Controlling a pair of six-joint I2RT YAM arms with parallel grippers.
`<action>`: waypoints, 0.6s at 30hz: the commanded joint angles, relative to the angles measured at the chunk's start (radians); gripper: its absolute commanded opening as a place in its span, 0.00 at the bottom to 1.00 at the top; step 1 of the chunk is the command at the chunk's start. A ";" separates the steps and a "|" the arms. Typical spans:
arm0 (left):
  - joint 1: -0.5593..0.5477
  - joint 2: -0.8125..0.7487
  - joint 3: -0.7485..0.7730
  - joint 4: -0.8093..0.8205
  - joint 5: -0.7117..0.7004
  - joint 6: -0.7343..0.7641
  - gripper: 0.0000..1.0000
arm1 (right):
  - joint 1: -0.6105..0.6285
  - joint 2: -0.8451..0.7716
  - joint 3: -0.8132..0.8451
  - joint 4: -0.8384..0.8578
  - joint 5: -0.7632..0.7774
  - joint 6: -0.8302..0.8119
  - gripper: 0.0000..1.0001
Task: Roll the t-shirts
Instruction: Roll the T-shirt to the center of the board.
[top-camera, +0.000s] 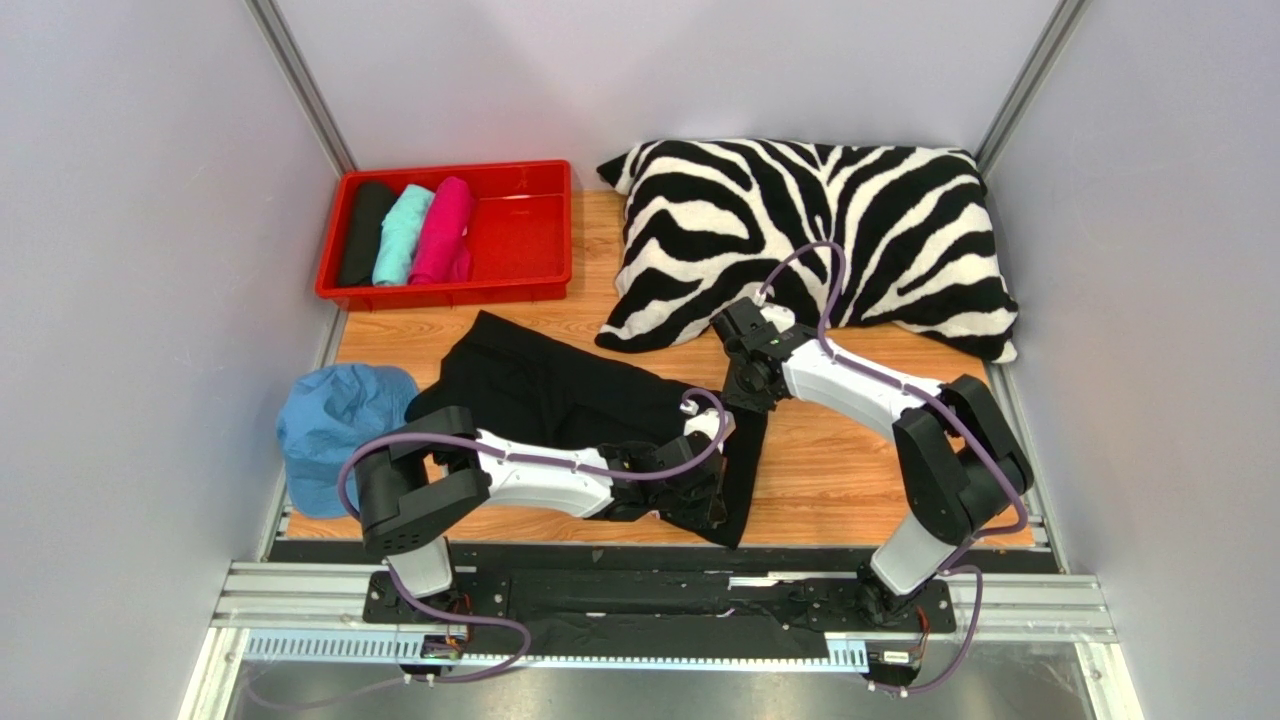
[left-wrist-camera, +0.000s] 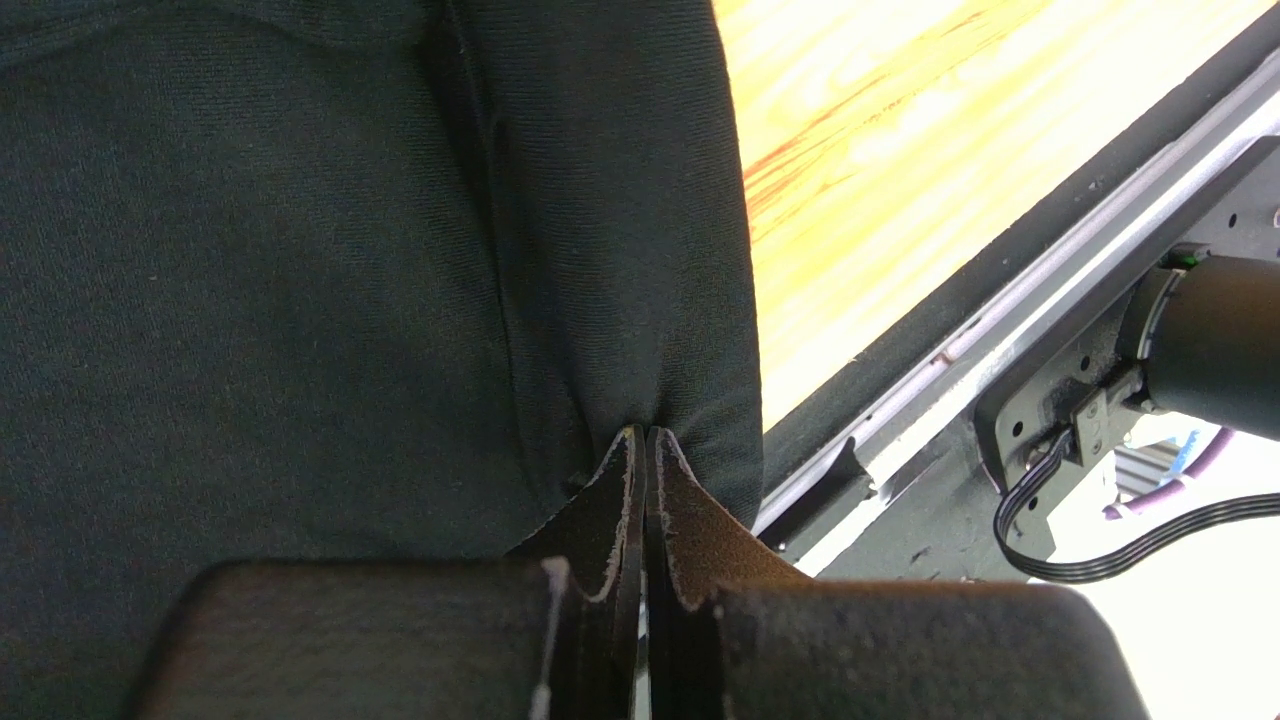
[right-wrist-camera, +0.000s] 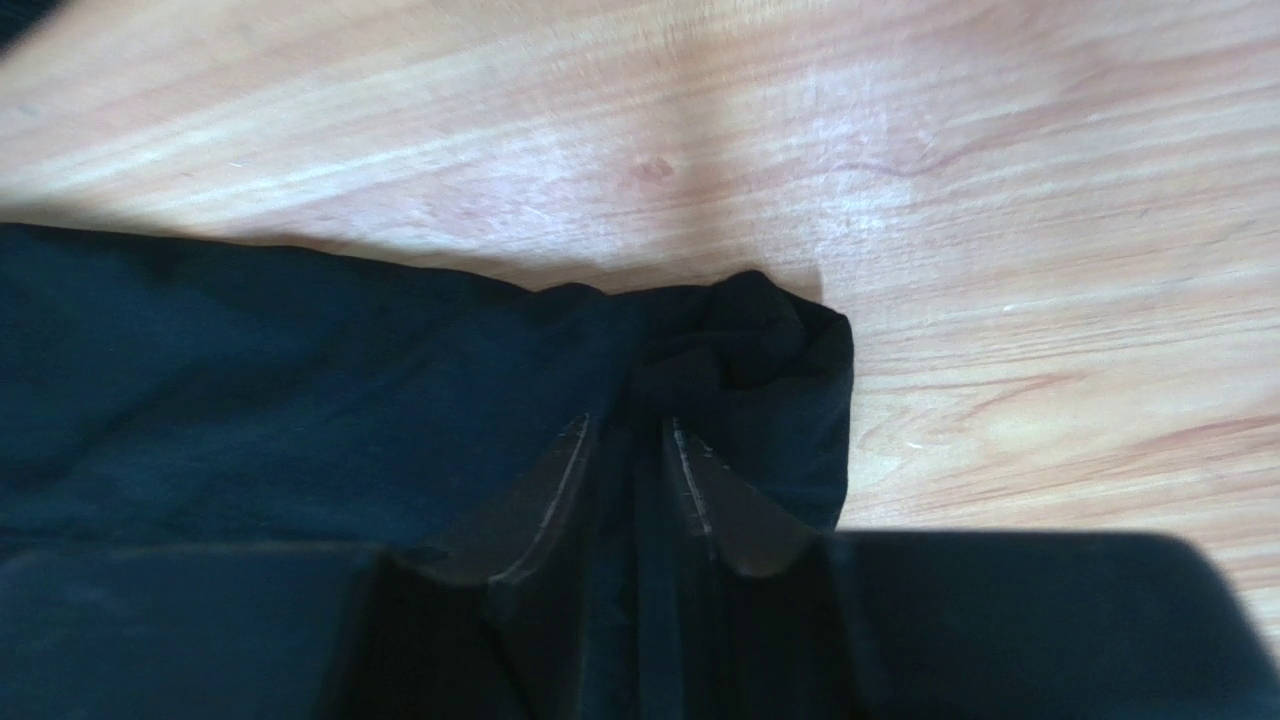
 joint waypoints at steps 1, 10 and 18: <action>-0.020 0.031 0.014 -0.079 0.013 -0.031 0.00 | 0.004 -0.076 0.067 -0.028 0.061 -0.026 0.28; -0.020 0.029 0.008 -0.099 0.010 -0.051 0.00 | 0.003 -0.156 0.040 -0.070 0.116 -0.030 0.23; -0.020 0.019 0.003 -0.099 0.010 -0.050 0.00 | -0.004 -0.108 0.008 -0.038 0.118 -0.046 0.15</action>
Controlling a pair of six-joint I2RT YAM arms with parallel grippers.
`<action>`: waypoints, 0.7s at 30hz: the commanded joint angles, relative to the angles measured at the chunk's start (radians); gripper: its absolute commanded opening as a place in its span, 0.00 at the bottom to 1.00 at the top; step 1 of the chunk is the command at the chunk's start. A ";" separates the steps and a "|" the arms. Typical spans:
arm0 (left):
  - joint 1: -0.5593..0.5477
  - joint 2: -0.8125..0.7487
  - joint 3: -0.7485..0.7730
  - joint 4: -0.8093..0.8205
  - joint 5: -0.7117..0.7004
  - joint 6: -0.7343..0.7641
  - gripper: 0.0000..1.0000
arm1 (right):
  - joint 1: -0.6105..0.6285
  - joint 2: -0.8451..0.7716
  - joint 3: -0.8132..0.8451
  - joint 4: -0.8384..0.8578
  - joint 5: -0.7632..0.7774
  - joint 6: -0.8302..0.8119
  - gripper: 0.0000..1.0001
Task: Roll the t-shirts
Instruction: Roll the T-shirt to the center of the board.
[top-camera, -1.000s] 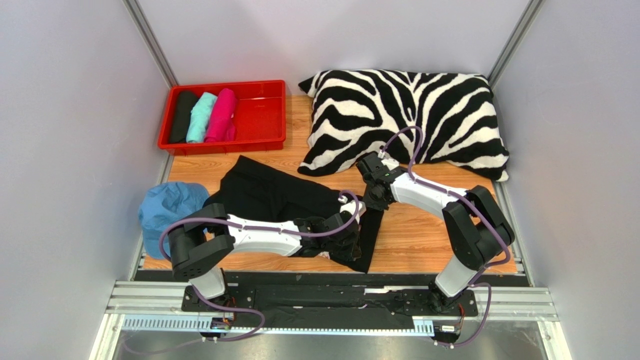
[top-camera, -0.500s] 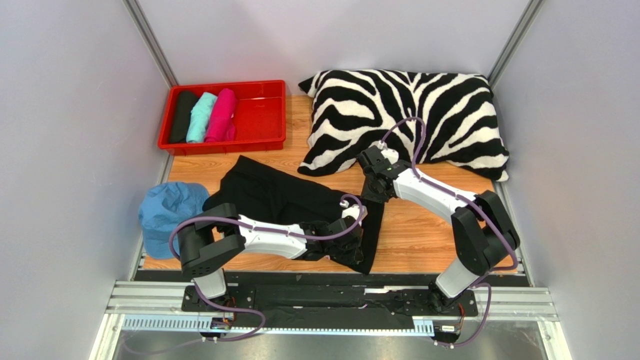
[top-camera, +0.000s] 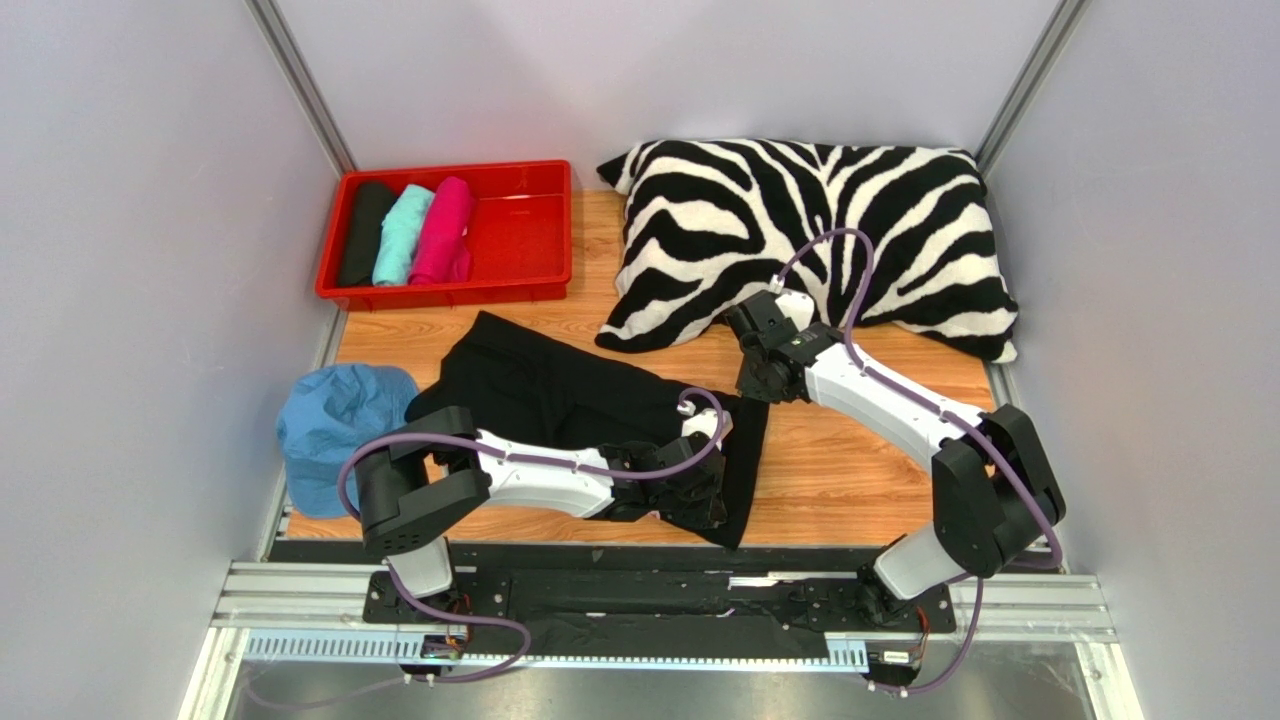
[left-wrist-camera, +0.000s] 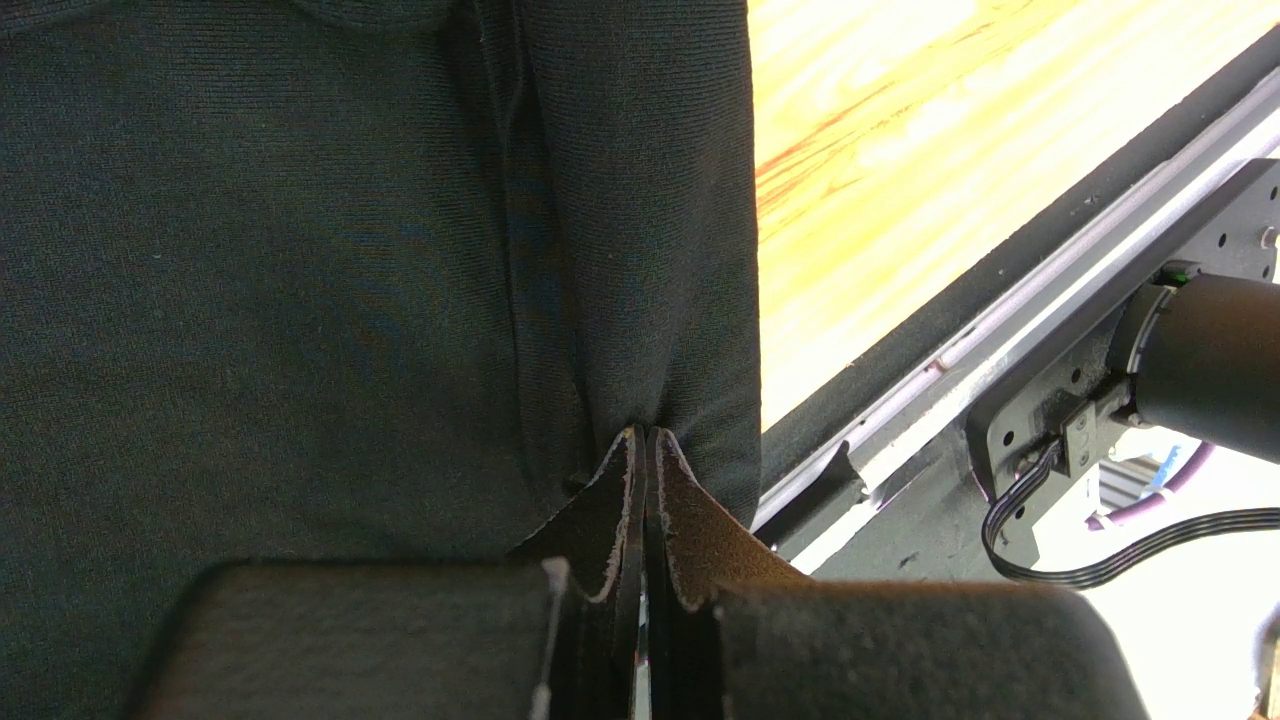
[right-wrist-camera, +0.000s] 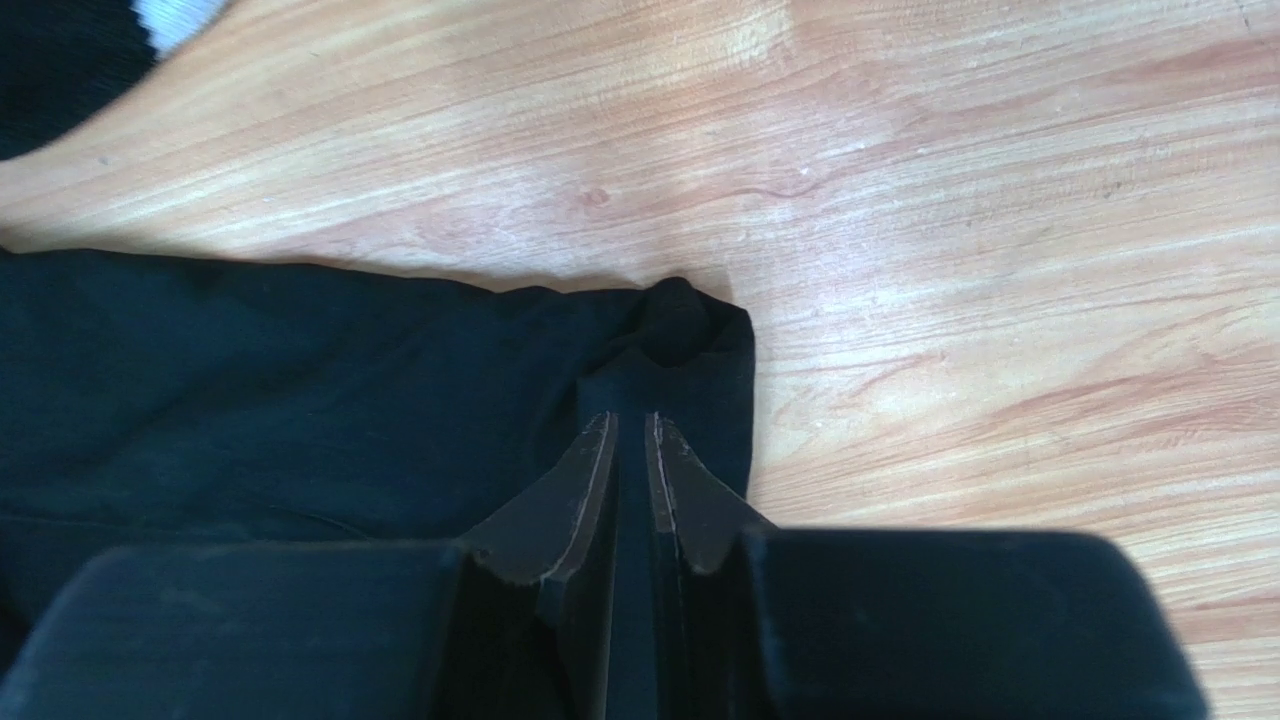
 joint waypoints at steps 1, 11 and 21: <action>-0.018 0.017 -0.001 -0.083 0.017 -0.005 0.00 | -0.010 0.037 0.000 0.029 0.018 -0.023 0.15; -0.018 0.010 -0.014 -0.074 0.024 -0.005 0.00 | -0.045 0.230 0.040 0.098 -0.031 -0.057 0.15; -0.018 0.001 -0.023 -0.068 0.025 -0.013 0.00 | -0.047 0.154 0.065 0.057 -0.031 -0.074 0.28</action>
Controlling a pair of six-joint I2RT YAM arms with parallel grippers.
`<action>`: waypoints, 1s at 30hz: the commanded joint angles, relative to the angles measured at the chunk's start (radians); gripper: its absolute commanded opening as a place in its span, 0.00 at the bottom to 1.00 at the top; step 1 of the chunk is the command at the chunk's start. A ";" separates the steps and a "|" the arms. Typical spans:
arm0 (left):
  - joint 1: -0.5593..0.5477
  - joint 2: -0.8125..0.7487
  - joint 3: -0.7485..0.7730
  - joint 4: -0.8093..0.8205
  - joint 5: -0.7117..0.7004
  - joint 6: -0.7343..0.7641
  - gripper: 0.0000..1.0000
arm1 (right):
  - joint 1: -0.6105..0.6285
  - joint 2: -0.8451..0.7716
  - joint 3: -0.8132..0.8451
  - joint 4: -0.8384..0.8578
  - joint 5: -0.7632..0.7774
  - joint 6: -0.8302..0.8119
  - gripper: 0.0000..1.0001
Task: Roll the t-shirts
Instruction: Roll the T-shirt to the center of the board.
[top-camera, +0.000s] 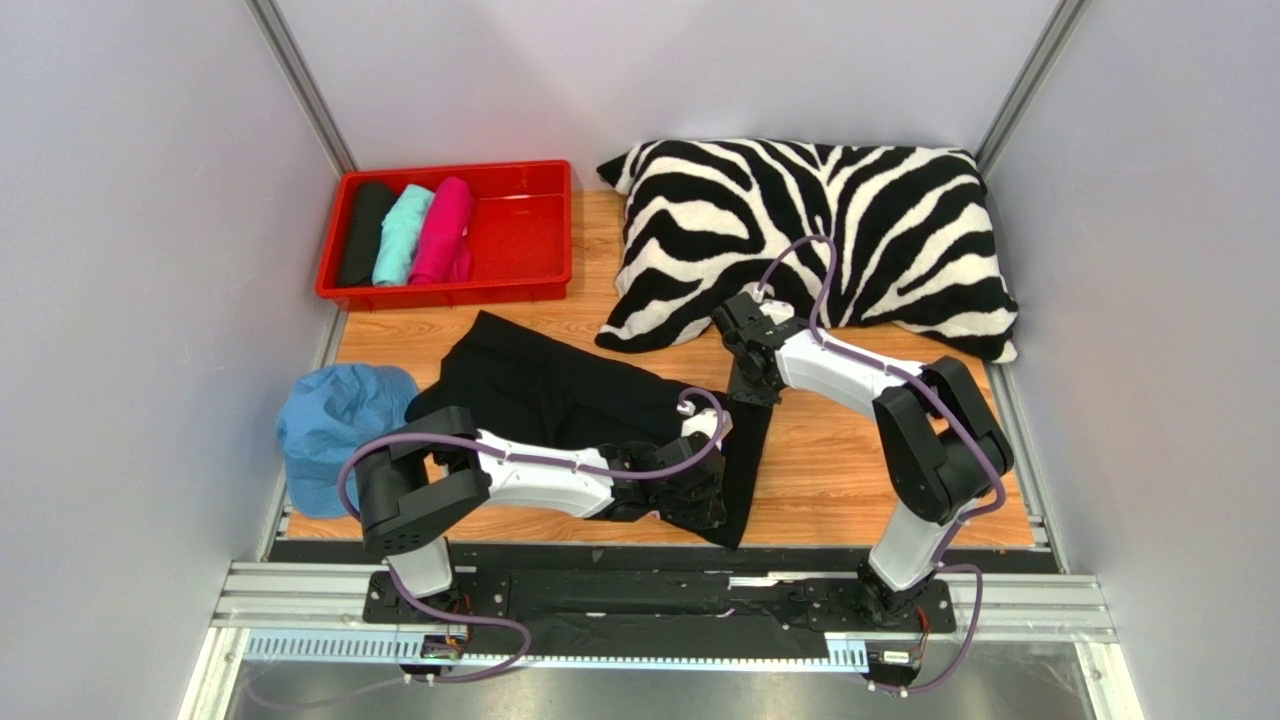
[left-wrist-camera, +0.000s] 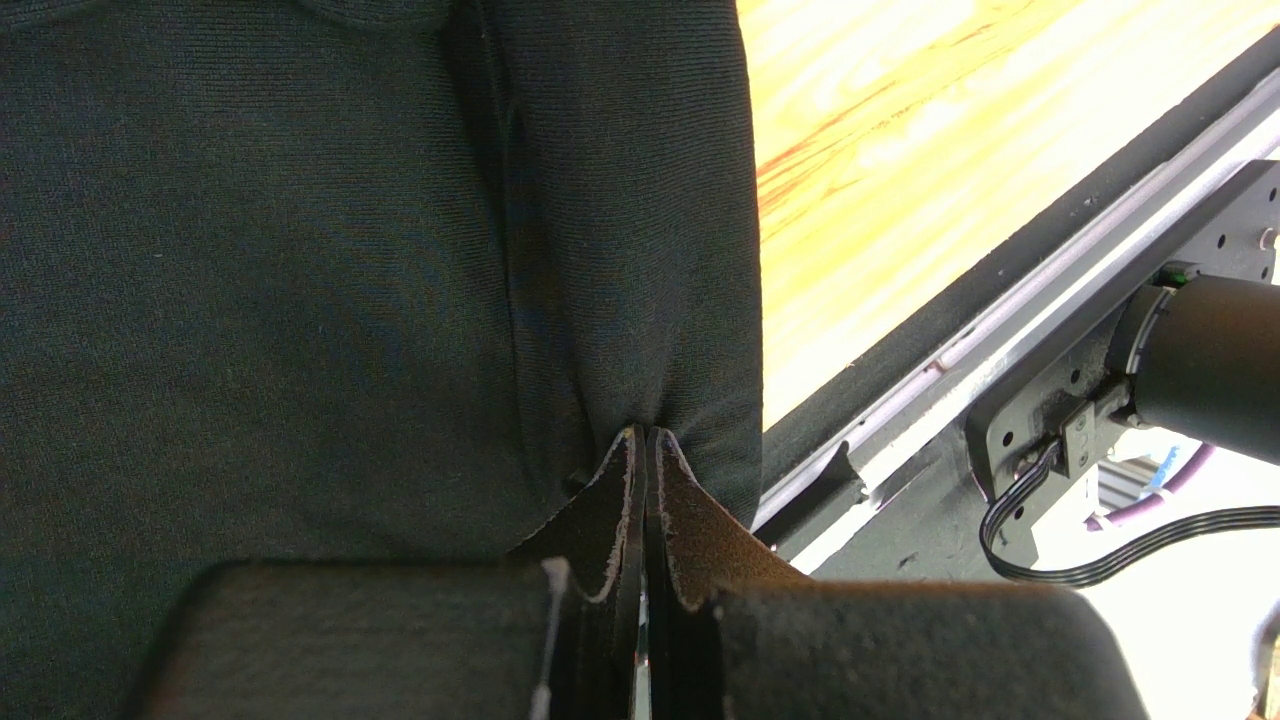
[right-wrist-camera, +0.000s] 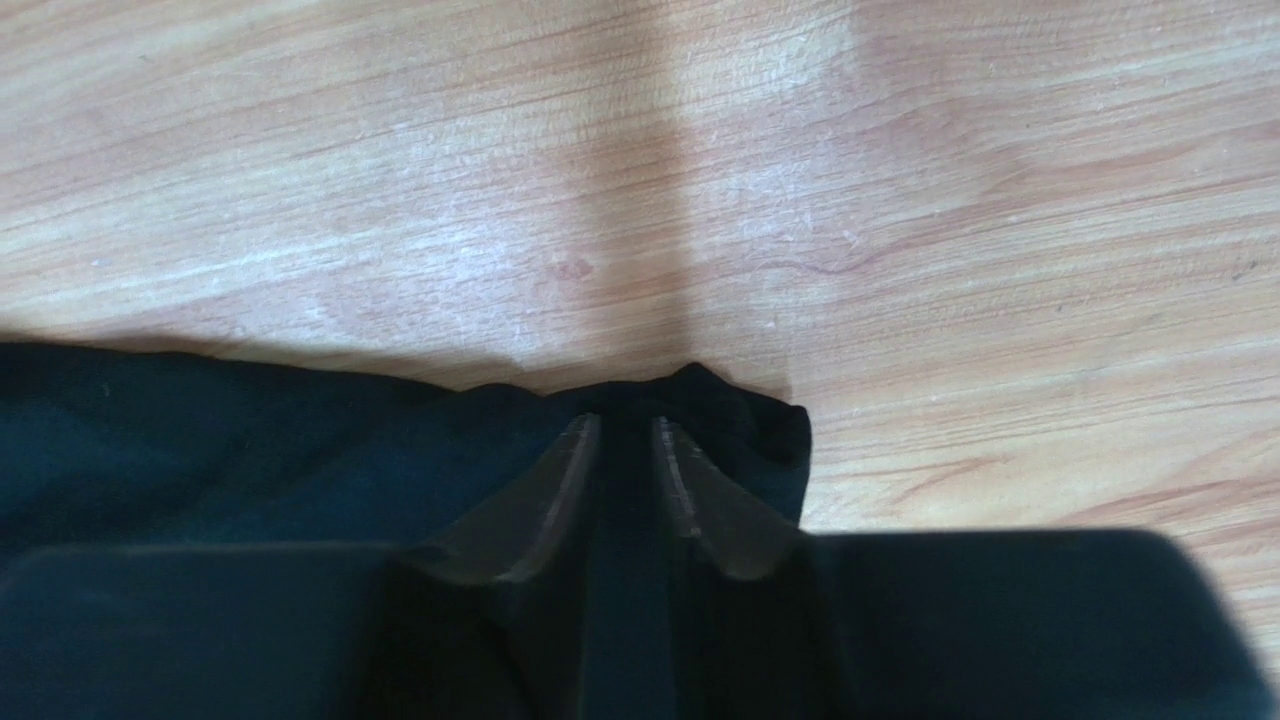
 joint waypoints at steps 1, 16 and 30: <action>-0.018 0.002 -0.022 -0.068 0.026 -0.011 0.00 | -0.006 -0.089 0.031 -0.011 0.008 -0.024 0.31; -0.018 -0.003 -0.019 -0.073 0.023 -0.017 0.00 | -0.063 -0.505 -0.298 0.160 -0.123 -0.032 0.50; -0.018 -0.010 -0.004 -0.103 0.011 -0.006 0.00 | -0.163 -0.605 -0.650 0.657 -0.400 0.035 0.59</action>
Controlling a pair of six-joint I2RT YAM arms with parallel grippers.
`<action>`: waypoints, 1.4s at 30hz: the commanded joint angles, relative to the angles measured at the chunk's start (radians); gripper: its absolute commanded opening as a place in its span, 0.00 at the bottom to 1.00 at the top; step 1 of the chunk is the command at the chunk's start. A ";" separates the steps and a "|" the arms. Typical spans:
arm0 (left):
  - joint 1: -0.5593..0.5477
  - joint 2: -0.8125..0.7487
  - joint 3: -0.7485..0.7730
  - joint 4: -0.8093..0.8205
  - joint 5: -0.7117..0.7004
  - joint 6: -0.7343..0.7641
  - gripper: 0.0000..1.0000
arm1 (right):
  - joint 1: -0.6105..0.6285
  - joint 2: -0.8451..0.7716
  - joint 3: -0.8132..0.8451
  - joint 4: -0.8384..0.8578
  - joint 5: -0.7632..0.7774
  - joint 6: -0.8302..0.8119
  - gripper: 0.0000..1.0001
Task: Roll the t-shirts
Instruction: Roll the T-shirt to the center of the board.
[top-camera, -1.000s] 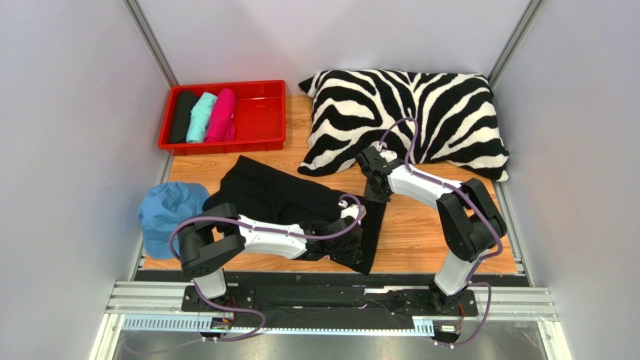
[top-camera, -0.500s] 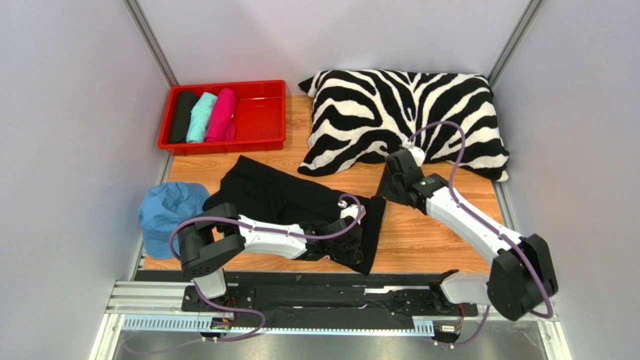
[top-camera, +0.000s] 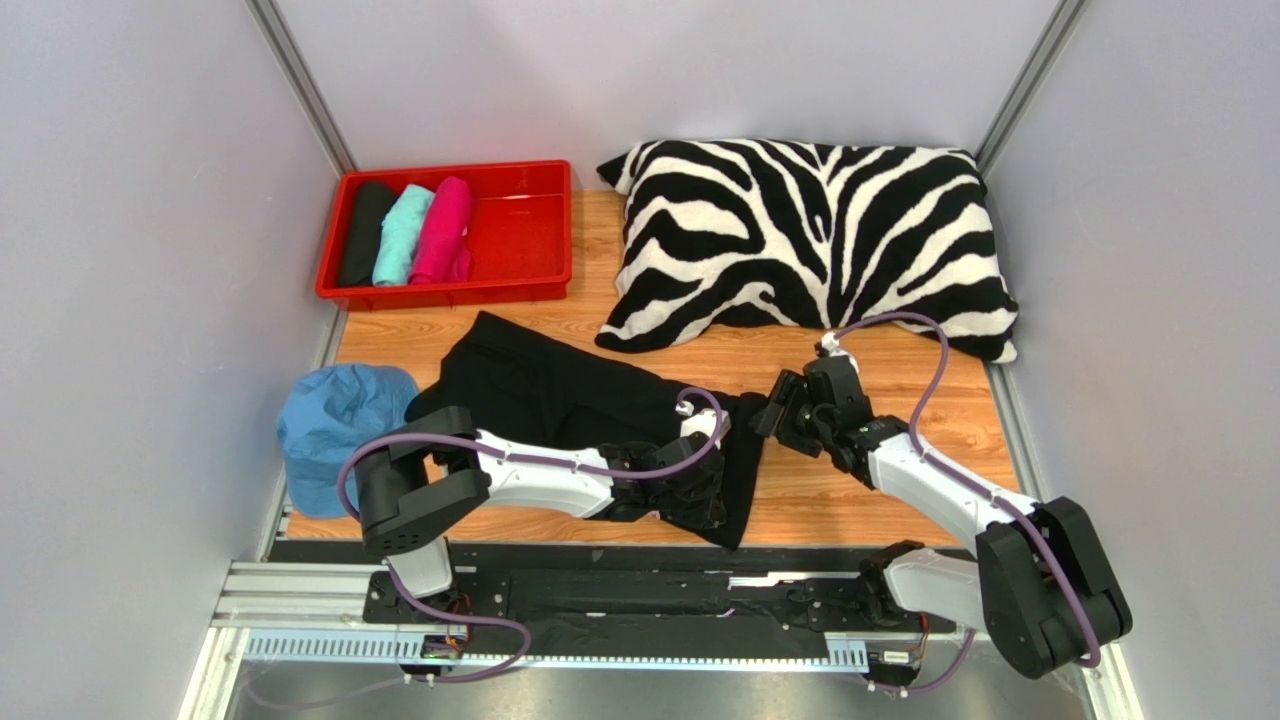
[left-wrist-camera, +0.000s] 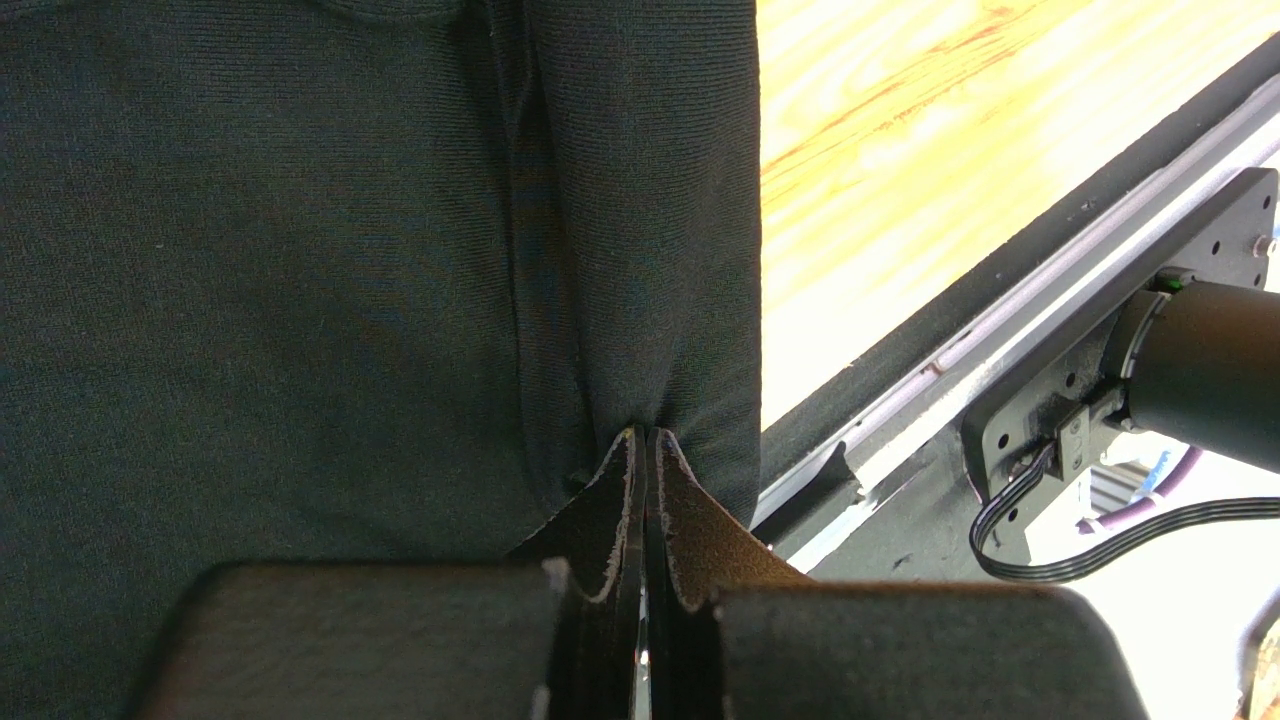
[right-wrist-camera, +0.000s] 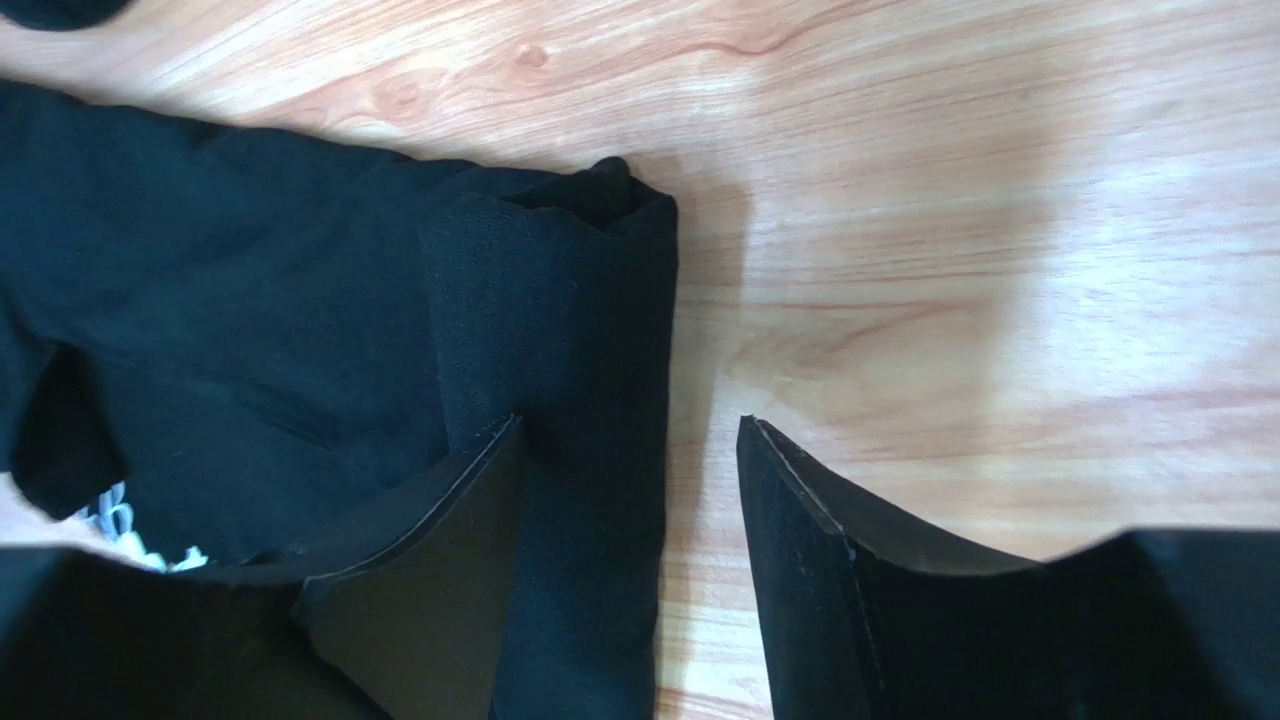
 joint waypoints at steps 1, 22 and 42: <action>-0.018 -0.008 -0.002 -0.099 0.012 0.011 0.00 | -0.021 -0.043 -0.062 0.245 -0.093 0.042 0.60; -0.018 0.003 0.004 -0.091 0.039 0.009 0.00 | -0.087 -0.143 -0.327 0.537 -0.273 0.068 0.65; -0.018 0.007 0.022 -0.088 0.056 0.017 0.00 | -0.089 -0.045 -0.370 0.608 -0.240 0.099 0.51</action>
